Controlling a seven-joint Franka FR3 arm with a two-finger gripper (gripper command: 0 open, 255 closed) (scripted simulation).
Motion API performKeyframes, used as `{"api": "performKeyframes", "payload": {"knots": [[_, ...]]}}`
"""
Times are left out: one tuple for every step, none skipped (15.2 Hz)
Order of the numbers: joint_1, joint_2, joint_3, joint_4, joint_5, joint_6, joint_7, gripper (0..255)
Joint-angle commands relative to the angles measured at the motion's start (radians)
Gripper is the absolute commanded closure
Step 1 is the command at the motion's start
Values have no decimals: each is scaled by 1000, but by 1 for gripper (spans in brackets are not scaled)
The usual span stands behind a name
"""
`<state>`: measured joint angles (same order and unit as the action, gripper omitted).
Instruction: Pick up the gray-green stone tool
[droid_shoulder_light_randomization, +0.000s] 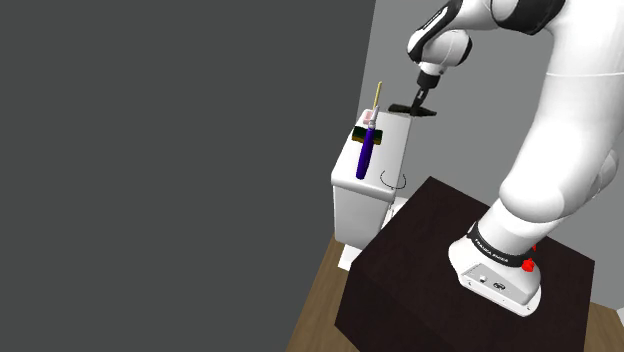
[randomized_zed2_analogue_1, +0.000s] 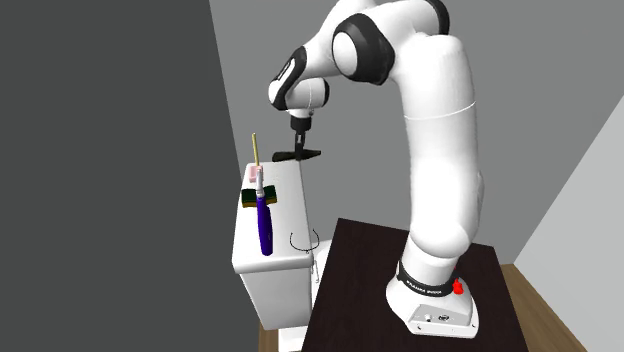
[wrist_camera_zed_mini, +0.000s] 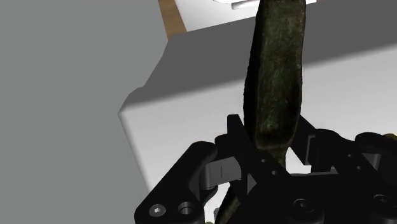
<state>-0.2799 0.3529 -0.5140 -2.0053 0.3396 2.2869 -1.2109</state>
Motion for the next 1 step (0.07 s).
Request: {"api": "performKeyframes", "payload": {"knots": [[2,-5,-2,2,-5,-7,4,255]]}}
